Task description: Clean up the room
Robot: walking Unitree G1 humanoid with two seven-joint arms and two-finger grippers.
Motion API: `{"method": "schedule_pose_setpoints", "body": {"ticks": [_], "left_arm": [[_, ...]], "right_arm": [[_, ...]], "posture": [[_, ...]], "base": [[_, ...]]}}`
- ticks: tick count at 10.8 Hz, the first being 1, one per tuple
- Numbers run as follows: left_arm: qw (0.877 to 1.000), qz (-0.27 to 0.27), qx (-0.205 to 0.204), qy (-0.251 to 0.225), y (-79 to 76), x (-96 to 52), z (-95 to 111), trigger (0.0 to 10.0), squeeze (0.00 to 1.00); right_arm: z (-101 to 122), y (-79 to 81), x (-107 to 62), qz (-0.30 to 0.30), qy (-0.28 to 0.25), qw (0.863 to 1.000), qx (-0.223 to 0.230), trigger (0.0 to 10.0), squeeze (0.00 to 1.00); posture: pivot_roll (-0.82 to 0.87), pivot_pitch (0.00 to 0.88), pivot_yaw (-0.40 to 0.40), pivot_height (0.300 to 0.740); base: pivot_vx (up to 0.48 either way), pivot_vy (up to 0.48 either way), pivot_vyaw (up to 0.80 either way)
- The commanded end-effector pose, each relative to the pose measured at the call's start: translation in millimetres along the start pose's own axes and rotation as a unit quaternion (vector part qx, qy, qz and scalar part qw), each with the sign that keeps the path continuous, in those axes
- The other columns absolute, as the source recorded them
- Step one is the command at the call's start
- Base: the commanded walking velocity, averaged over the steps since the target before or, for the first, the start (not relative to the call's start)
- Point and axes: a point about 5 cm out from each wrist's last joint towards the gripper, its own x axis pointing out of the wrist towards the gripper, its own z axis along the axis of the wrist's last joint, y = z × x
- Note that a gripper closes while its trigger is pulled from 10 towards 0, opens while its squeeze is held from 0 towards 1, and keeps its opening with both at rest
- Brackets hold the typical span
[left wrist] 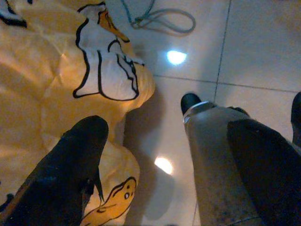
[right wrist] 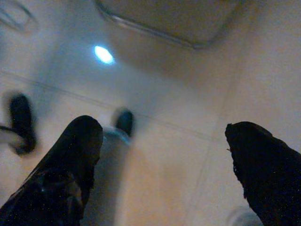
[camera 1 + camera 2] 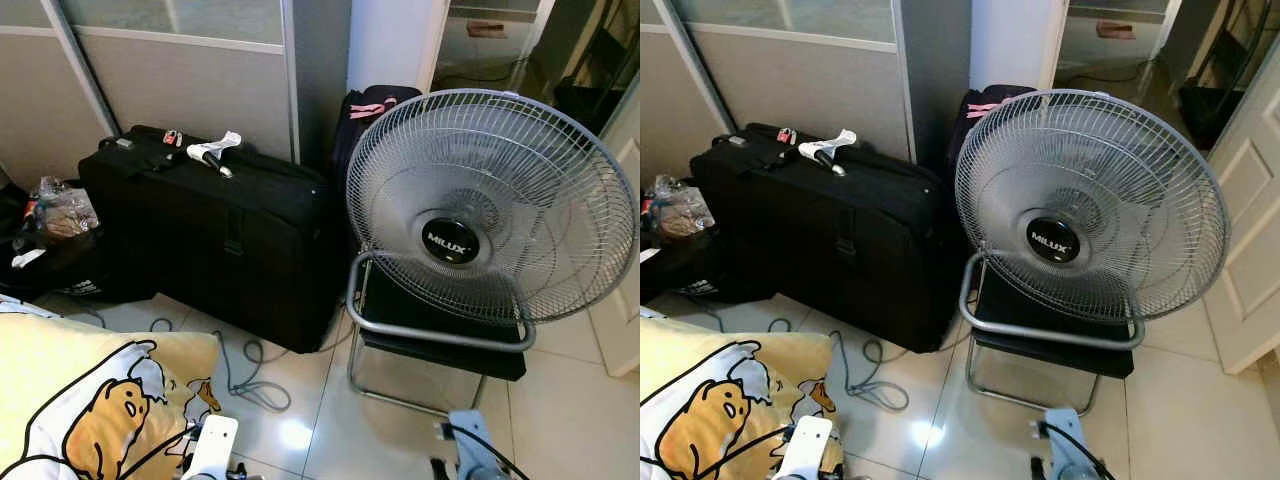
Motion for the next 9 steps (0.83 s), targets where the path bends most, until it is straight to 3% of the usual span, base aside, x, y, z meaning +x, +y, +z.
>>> {"method": "schedule_pose_setpoints", "body": {"ticks": [1,2,3,4,5,6,7,8,9], "left_arm": [[0.999,-0.013,-0.022,-0.019,-10.9,-2.2,-1,10.0,0.81],[0.998,-0.01,-0.034,-0.05,-8.6,-2.8,7,10.0,0.87],[0.992,0.003,-0.003,-0.128,8.8,-0.4,55,10.0,0.89],[0.982,0.005,0.013,-0.19,23.3,-2.6,107,10.0,0.89],[0.964,-0.001,0.006,-0.266,28.9,-16.2,140,10.0,0.87],[0.926,-0.007,-0.032,-0.375,37.3,-47.7,170,10.0,0.86],[0.893,0.0,-0.086,-0.442,49.3,-77.8,192,10.0,0.84],[0.873,0.02,-0.09,-0.479,56.1,-93.7,203,10.0,0.82],[0.864,0.038,-0.061,-0.499,57.5,-108.7,205,10.0,0.81]], "right_arm": [[44,8.7,0.2,0.043,-0.099,0.994,0.009,10.0,1.0],[69,12.8,-3.1,0.066,-0.162,0.985,0.003,10.0,1.0],[98,18.6,-10.0,0.097,-0.21,0.973,-0.015,10.0,1.0],[113,21.4,-18.9,0.125,-0.239,0.963,-0.003,10.0,1.0],[129,21.8,-34.7,0.129,-0.298,0.946,0.013,10.0,1.0],[152,23.0,-67.5,0.124,-0.417,0.9,0.001,10.0,1.0],[168,18.9,-92.1,0.099,-0.483,0.87,0.03,10.0,1.0],[174,13.7,-102.0,0.08,-0.494,0.864,0.061,10.0,1.0],[172,8.4,-116.9,0.047,-0.508,0.858,0.06,10.0,1.0]], "posture": [[-0.03,0.0,0.036,0.74],[-0.03,0.0,0.039,0.74],[-0.03,0.0,0.044,0.74],[-0.04,0.0,0.044,0.74],[-0.04,0.0,0.046,0.74],[-0.04,0.0,0.048,0.74],[-0.05,0.0,0.049,0.74],[-0.05,0.0,0.055,0.74],[-0.08,0.0,0.083,0.74]], "base": [[0.0,0.0,0.0],[0.0,0.0,0.0],[0.0,0.0,0.0],[0.0,0.0,0.0],[0.0,0.0,0.0],[0.0,0.0,0.0],[0.0,0.0,0.0],[0.0,0.0,0.8],[0.0,0.0,0.8]]}}
